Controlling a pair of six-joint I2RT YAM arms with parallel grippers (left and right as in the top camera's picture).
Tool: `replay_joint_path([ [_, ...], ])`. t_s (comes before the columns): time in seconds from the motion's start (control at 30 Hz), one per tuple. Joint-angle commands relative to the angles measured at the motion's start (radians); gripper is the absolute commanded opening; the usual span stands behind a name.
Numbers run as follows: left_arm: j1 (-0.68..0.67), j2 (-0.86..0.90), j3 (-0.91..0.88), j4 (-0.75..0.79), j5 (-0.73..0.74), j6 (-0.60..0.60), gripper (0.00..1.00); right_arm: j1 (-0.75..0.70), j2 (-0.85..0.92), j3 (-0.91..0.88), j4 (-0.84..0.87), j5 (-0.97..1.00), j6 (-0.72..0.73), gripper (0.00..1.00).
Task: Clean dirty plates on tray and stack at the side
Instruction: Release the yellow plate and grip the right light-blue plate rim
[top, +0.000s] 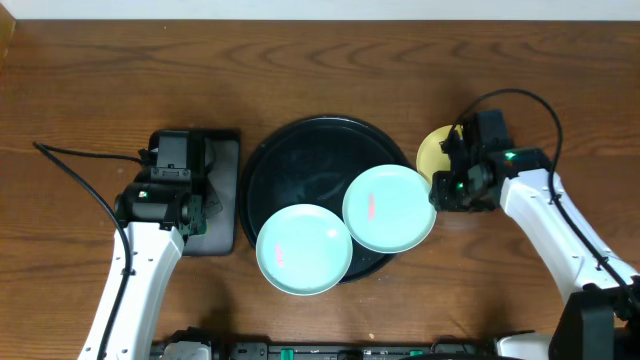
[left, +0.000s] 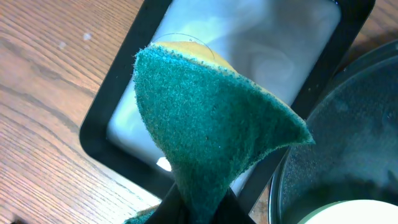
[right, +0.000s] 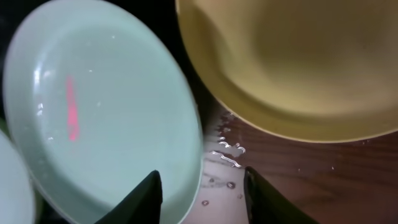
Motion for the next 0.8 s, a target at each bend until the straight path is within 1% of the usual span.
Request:
replay_joint_path([
  [0.0,-0.005,0.004,-0.009,0.002,-0.009,0.006,0.07,0.008,-0.001,-0.043,0.038,0.040,0.000,0.35],
  [0.07,-0.005,0.004,-0.009,0.002,-0.009,0.006,0.07,0.008,-0.001,-0.063,0.061,0.040,0.003,0.31],
  [0.17,-0.005,0.004,-0.009,0.005,-0.009,0.006,0.07,0.007,-0.001,-0.082,0.077,0.040,0.034,0.30],
  [0.33,-0.005,0.004,-0.009,0.014,-0.009,0.012,0.08,0.008,-0.001,-0.113,0.117,0.036,0.064,0.25],
  [0.63,-0.005,0.004,-0.009,0.034,-0.009,0.021,0.07,0.008,-0.001,-0.137,0.139,0.016,0.064,0.24],
  [0.77,-0.005,0.004,-0.009,0.033,-0.009,0.021,0.08,0.008,-0.001,-0.137,0.139,0.006,0.068,0.21],
])
